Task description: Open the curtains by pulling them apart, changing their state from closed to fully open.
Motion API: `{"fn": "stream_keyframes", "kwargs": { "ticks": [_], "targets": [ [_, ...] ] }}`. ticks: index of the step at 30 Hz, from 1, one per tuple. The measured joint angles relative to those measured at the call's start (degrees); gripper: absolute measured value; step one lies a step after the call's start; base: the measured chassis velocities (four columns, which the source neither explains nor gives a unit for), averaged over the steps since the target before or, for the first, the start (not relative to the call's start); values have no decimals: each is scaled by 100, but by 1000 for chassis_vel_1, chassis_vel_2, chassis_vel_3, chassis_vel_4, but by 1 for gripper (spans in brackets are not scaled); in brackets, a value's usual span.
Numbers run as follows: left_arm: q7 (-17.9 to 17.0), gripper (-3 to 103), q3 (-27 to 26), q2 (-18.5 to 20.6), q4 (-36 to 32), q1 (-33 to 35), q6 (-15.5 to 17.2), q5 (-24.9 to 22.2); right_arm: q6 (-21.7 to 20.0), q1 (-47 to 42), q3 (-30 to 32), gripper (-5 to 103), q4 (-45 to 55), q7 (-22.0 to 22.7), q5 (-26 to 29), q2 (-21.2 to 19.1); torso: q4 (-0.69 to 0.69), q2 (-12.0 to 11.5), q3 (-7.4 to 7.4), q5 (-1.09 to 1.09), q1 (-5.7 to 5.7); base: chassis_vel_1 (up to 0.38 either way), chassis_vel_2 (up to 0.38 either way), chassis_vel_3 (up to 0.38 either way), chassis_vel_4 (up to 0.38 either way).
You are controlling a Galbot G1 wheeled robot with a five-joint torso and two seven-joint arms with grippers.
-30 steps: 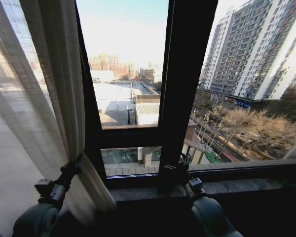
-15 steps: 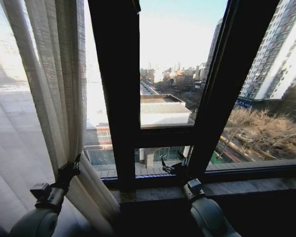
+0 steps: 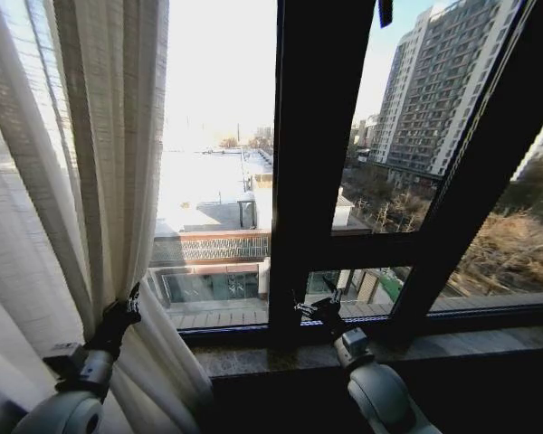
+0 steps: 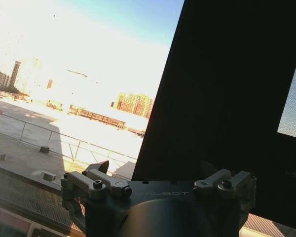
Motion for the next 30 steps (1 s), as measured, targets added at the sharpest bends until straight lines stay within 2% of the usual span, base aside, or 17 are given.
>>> {"fn": "stream_keyframes", "kwargs": {
  "ticks": [20,27,30],
  "targets": [
    [2,0,11,-65,-8,2,-22,34,138,-50,-33,100,-8,21,2,9,0,0,0,-1,0,338,344,-344,-337],
    [-11,0,-127,-80,-8,6,-43,9,136,-56,-41,100,-40,28,-27,24,1,0,0,-2,1,92,55,-73,-82],
    [-22,0,-360,-87,15,-15,-74,-20,134,-57,-42,100,-64,34,-31,25,-1,0,0,7,0,-19,-13,13,14]
  ]
}}
